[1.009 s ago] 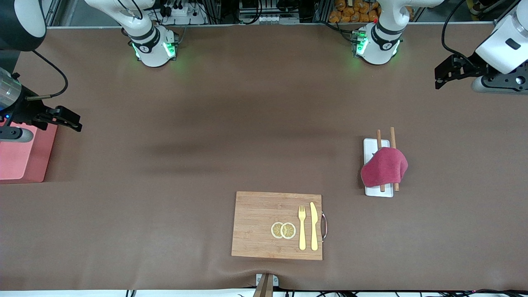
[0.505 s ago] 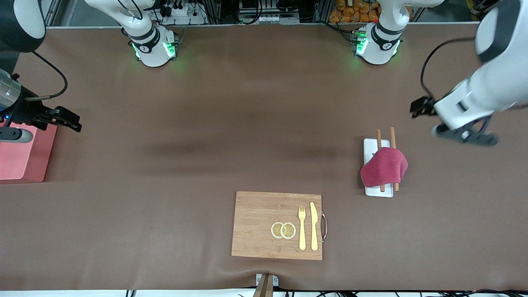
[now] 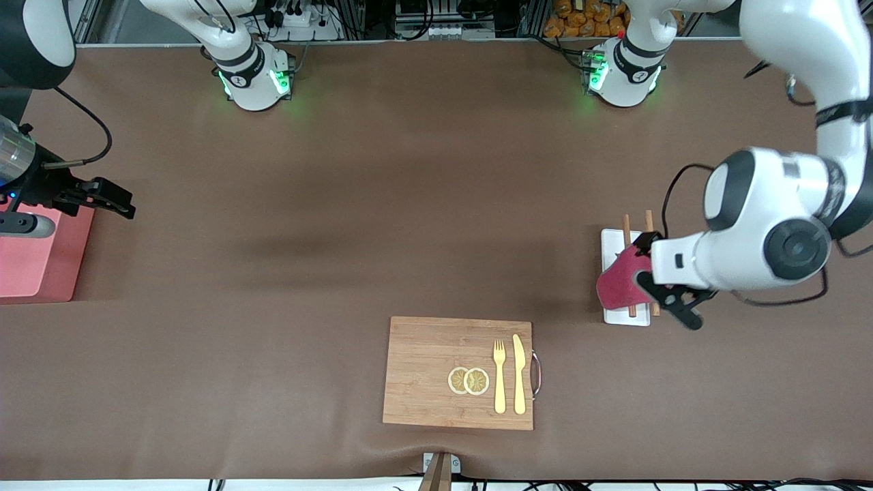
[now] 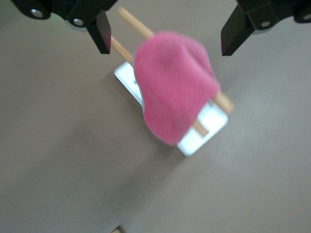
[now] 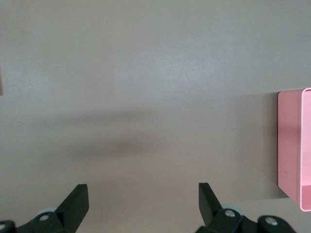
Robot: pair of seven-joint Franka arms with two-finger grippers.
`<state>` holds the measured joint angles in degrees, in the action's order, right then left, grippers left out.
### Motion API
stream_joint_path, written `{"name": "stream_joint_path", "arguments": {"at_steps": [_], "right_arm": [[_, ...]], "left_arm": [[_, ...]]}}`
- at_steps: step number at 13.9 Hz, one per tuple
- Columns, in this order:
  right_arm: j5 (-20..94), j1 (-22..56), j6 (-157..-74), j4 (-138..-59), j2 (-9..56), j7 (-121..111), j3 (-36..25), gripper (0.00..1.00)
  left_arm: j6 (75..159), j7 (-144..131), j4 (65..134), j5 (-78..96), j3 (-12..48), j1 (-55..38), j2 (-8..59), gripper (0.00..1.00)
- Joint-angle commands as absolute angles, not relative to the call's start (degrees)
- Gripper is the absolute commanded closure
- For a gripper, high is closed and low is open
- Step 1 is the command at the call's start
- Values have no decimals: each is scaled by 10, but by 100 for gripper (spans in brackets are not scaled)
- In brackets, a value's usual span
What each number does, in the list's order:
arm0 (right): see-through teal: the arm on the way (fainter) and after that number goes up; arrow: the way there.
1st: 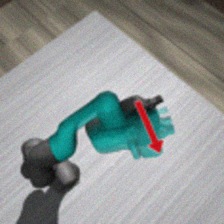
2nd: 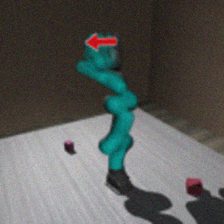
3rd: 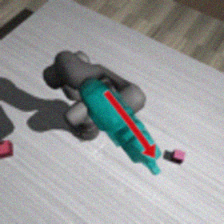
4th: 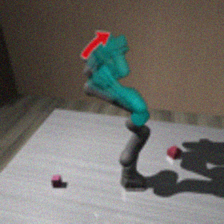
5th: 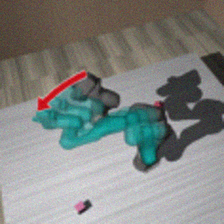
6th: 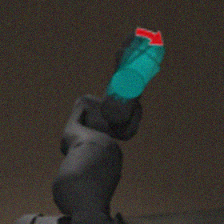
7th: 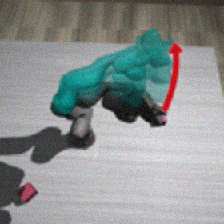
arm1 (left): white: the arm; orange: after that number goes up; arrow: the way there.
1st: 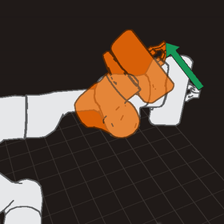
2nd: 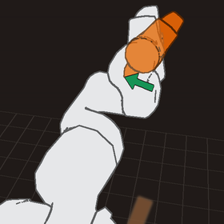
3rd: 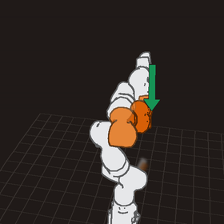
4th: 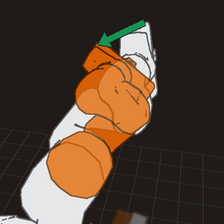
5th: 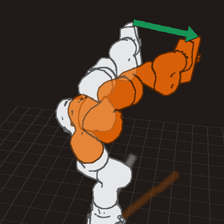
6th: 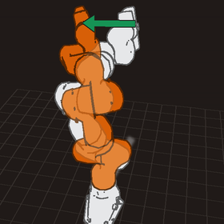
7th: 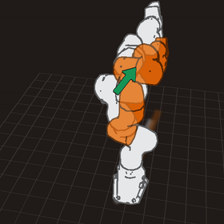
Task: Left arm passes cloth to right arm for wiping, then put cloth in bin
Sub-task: 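Reach the left gripper down and grasp the pink cloth on the tray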
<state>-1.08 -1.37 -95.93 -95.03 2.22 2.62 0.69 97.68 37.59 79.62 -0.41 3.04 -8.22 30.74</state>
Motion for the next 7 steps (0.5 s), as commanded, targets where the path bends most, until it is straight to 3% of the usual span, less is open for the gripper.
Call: {"name": "stream_joint_path", "arguments": {"at_steps": [1,7], "right_arm": [[-14,-22,-954,-940,28,19,12,0],[-14,-23,-953,-940,29,20,11,0]], "left_arm": [[987,431,717,6,33,-91,387,0],[1005,540,725,-5,14,-97,423,0]]}}
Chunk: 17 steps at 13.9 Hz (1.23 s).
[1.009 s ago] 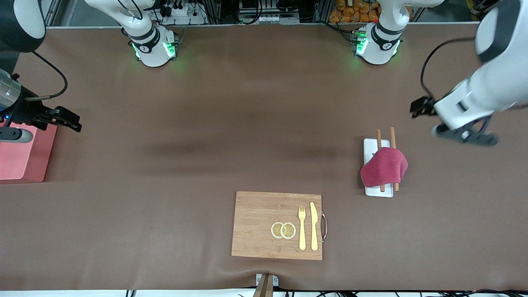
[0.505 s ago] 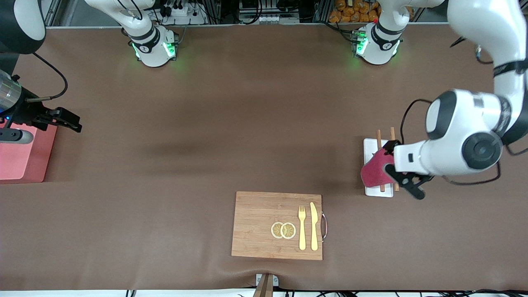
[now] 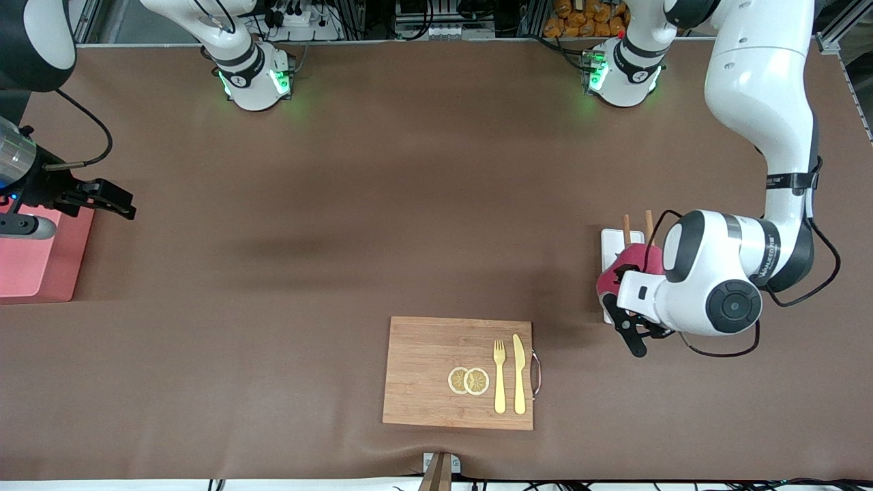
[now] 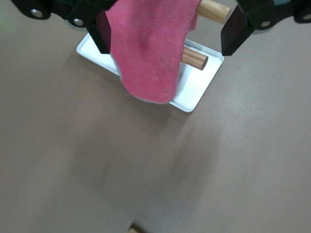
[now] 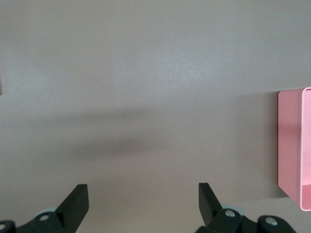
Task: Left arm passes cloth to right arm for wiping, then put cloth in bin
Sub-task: 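Reach the left gripper down and grasp the pink cloth on the tray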
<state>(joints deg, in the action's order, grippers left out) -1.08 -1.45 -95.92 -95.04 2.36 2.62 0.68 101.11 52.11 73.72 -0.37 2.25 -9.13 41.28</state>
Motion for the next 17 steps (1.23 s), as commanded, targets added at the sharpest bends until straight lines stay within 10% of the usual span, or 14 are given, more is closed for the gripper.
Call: {"name": "stream_joint_path", "arguments": {"at_steps": [1,10,13,15,17], "right_arm": [[-14,-24,-953,-940,29,21,11,0],[-14,-34,-953,-942,32,20,11,0],[-13,-35,-953,-943,32,20,11,0],[-13,-35,-953,-943,32,20,11,0],[-13,-35,-953,-943,32,20,11,0]], "left_arm": [[1002,540,728,-11,14,-103,424,0],[976,501,748,-67,14,-107,424,0],[974,486,751,-68,14,-107,424,49],[962,458,750,-76,14,-107,424,100],[962,454,749,-79,14,-106,422,100]]}}
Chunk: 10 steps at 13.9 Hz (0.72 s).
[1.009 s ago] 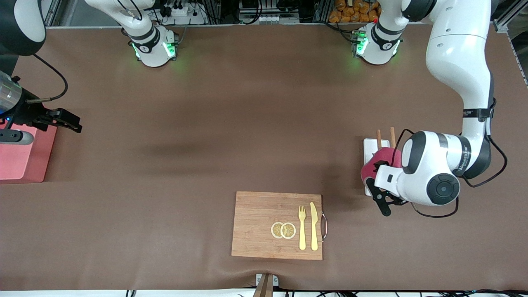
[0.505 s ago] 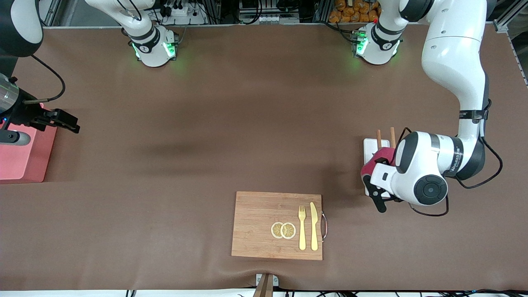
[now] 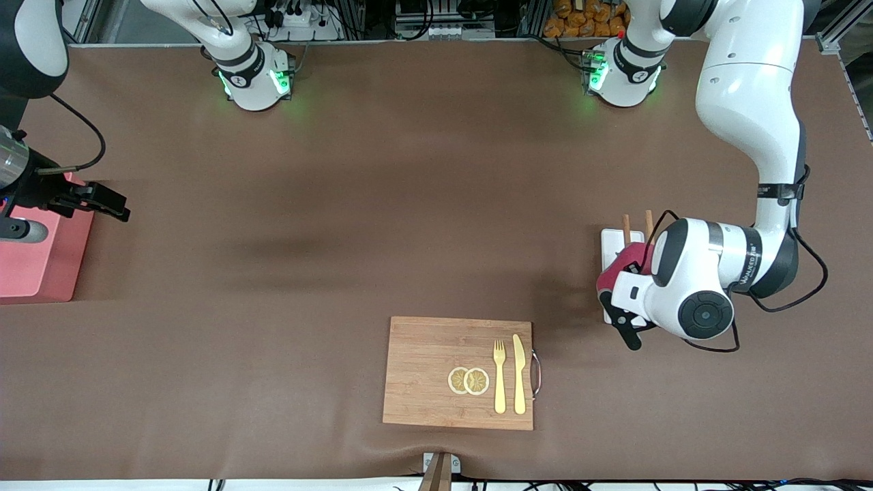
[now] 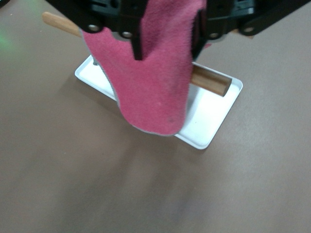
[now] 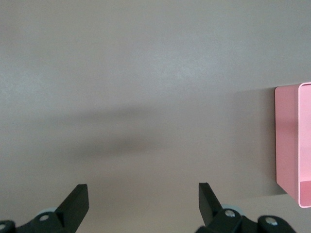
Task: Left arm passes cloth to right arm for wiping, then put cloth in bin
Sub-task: 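Reach the left gripper down and grasp the pink cloth on the tray, then lift the pink cloth off the tray with the left gripper toward the middle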
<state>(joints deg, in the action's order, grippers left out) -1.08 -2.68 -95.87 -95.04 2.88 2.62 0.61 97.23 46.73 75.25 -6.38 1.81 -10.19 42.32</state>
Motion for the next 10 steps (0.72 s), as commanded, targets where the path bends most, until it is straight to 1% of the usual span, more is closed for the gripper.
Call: {"name": "stream_joint_path", "arguments": {"at_steps": [1,4,8,10], "right_arm": [[-13,-35,-953,-943,32,20,11,0],[-13,-35,-953,-943,32,20,11,0],[-14,-34,-953,-942,32,24,11,0],[-14,-35,-955,-939,39,30,11,0]], "left_arm": [[962,454,747,-79,14,-105,420,100],[955,441,744,-77,14,-105,405,100],[928,358,740,-63,26,-108,348,100],[917,303,737,-20,39,-107,328,100]]}}
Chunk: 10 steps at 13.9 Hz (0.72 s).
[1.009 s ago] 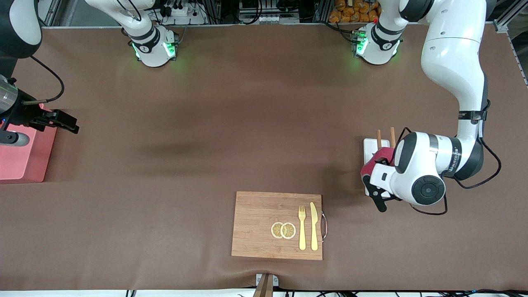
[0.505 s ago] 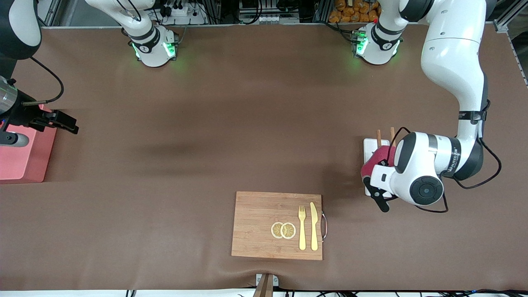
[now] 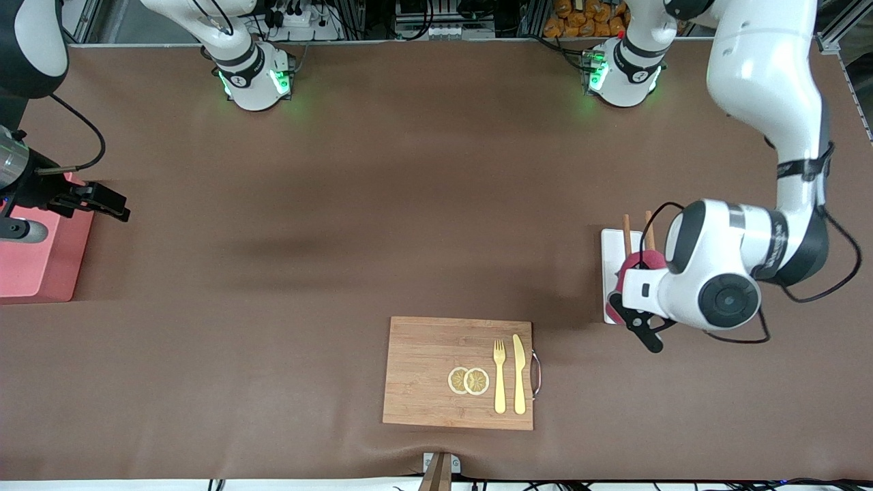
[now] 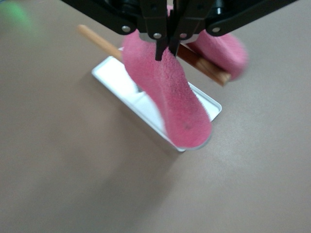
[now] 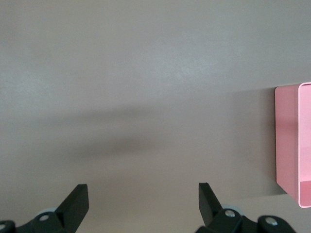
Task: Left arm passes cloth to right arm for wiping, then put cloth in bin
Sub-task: 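Lift the pink cloth off the tray with the left gripper toward the middle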
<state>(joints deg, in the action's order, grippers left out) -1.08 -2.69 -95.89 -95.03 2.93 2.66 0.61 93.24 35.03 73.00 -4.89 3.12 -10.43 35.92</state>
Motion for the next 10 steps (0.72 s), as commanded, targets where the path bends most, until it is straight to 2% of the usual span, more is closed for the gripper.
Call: {"name": "stream_joint_path", "arguments": {"at_steps": [1,5,8,10], "right_arm": [[-13,-35,-954,-939,40,38,11,0],[37,-18,-931,-933,40,221,15,0],[111,-15,-861,-925,43,359,14,0],[131,7,-853,-925,47,464,15,0]], "left_arm": [[915,272,735,6,42,-112,322,100],[925,45,730,28,104,-177,323,100],[1019,-136,727,93,148,-222,330,100],[1094,-221,727,140,156,-265,344,100]]}}
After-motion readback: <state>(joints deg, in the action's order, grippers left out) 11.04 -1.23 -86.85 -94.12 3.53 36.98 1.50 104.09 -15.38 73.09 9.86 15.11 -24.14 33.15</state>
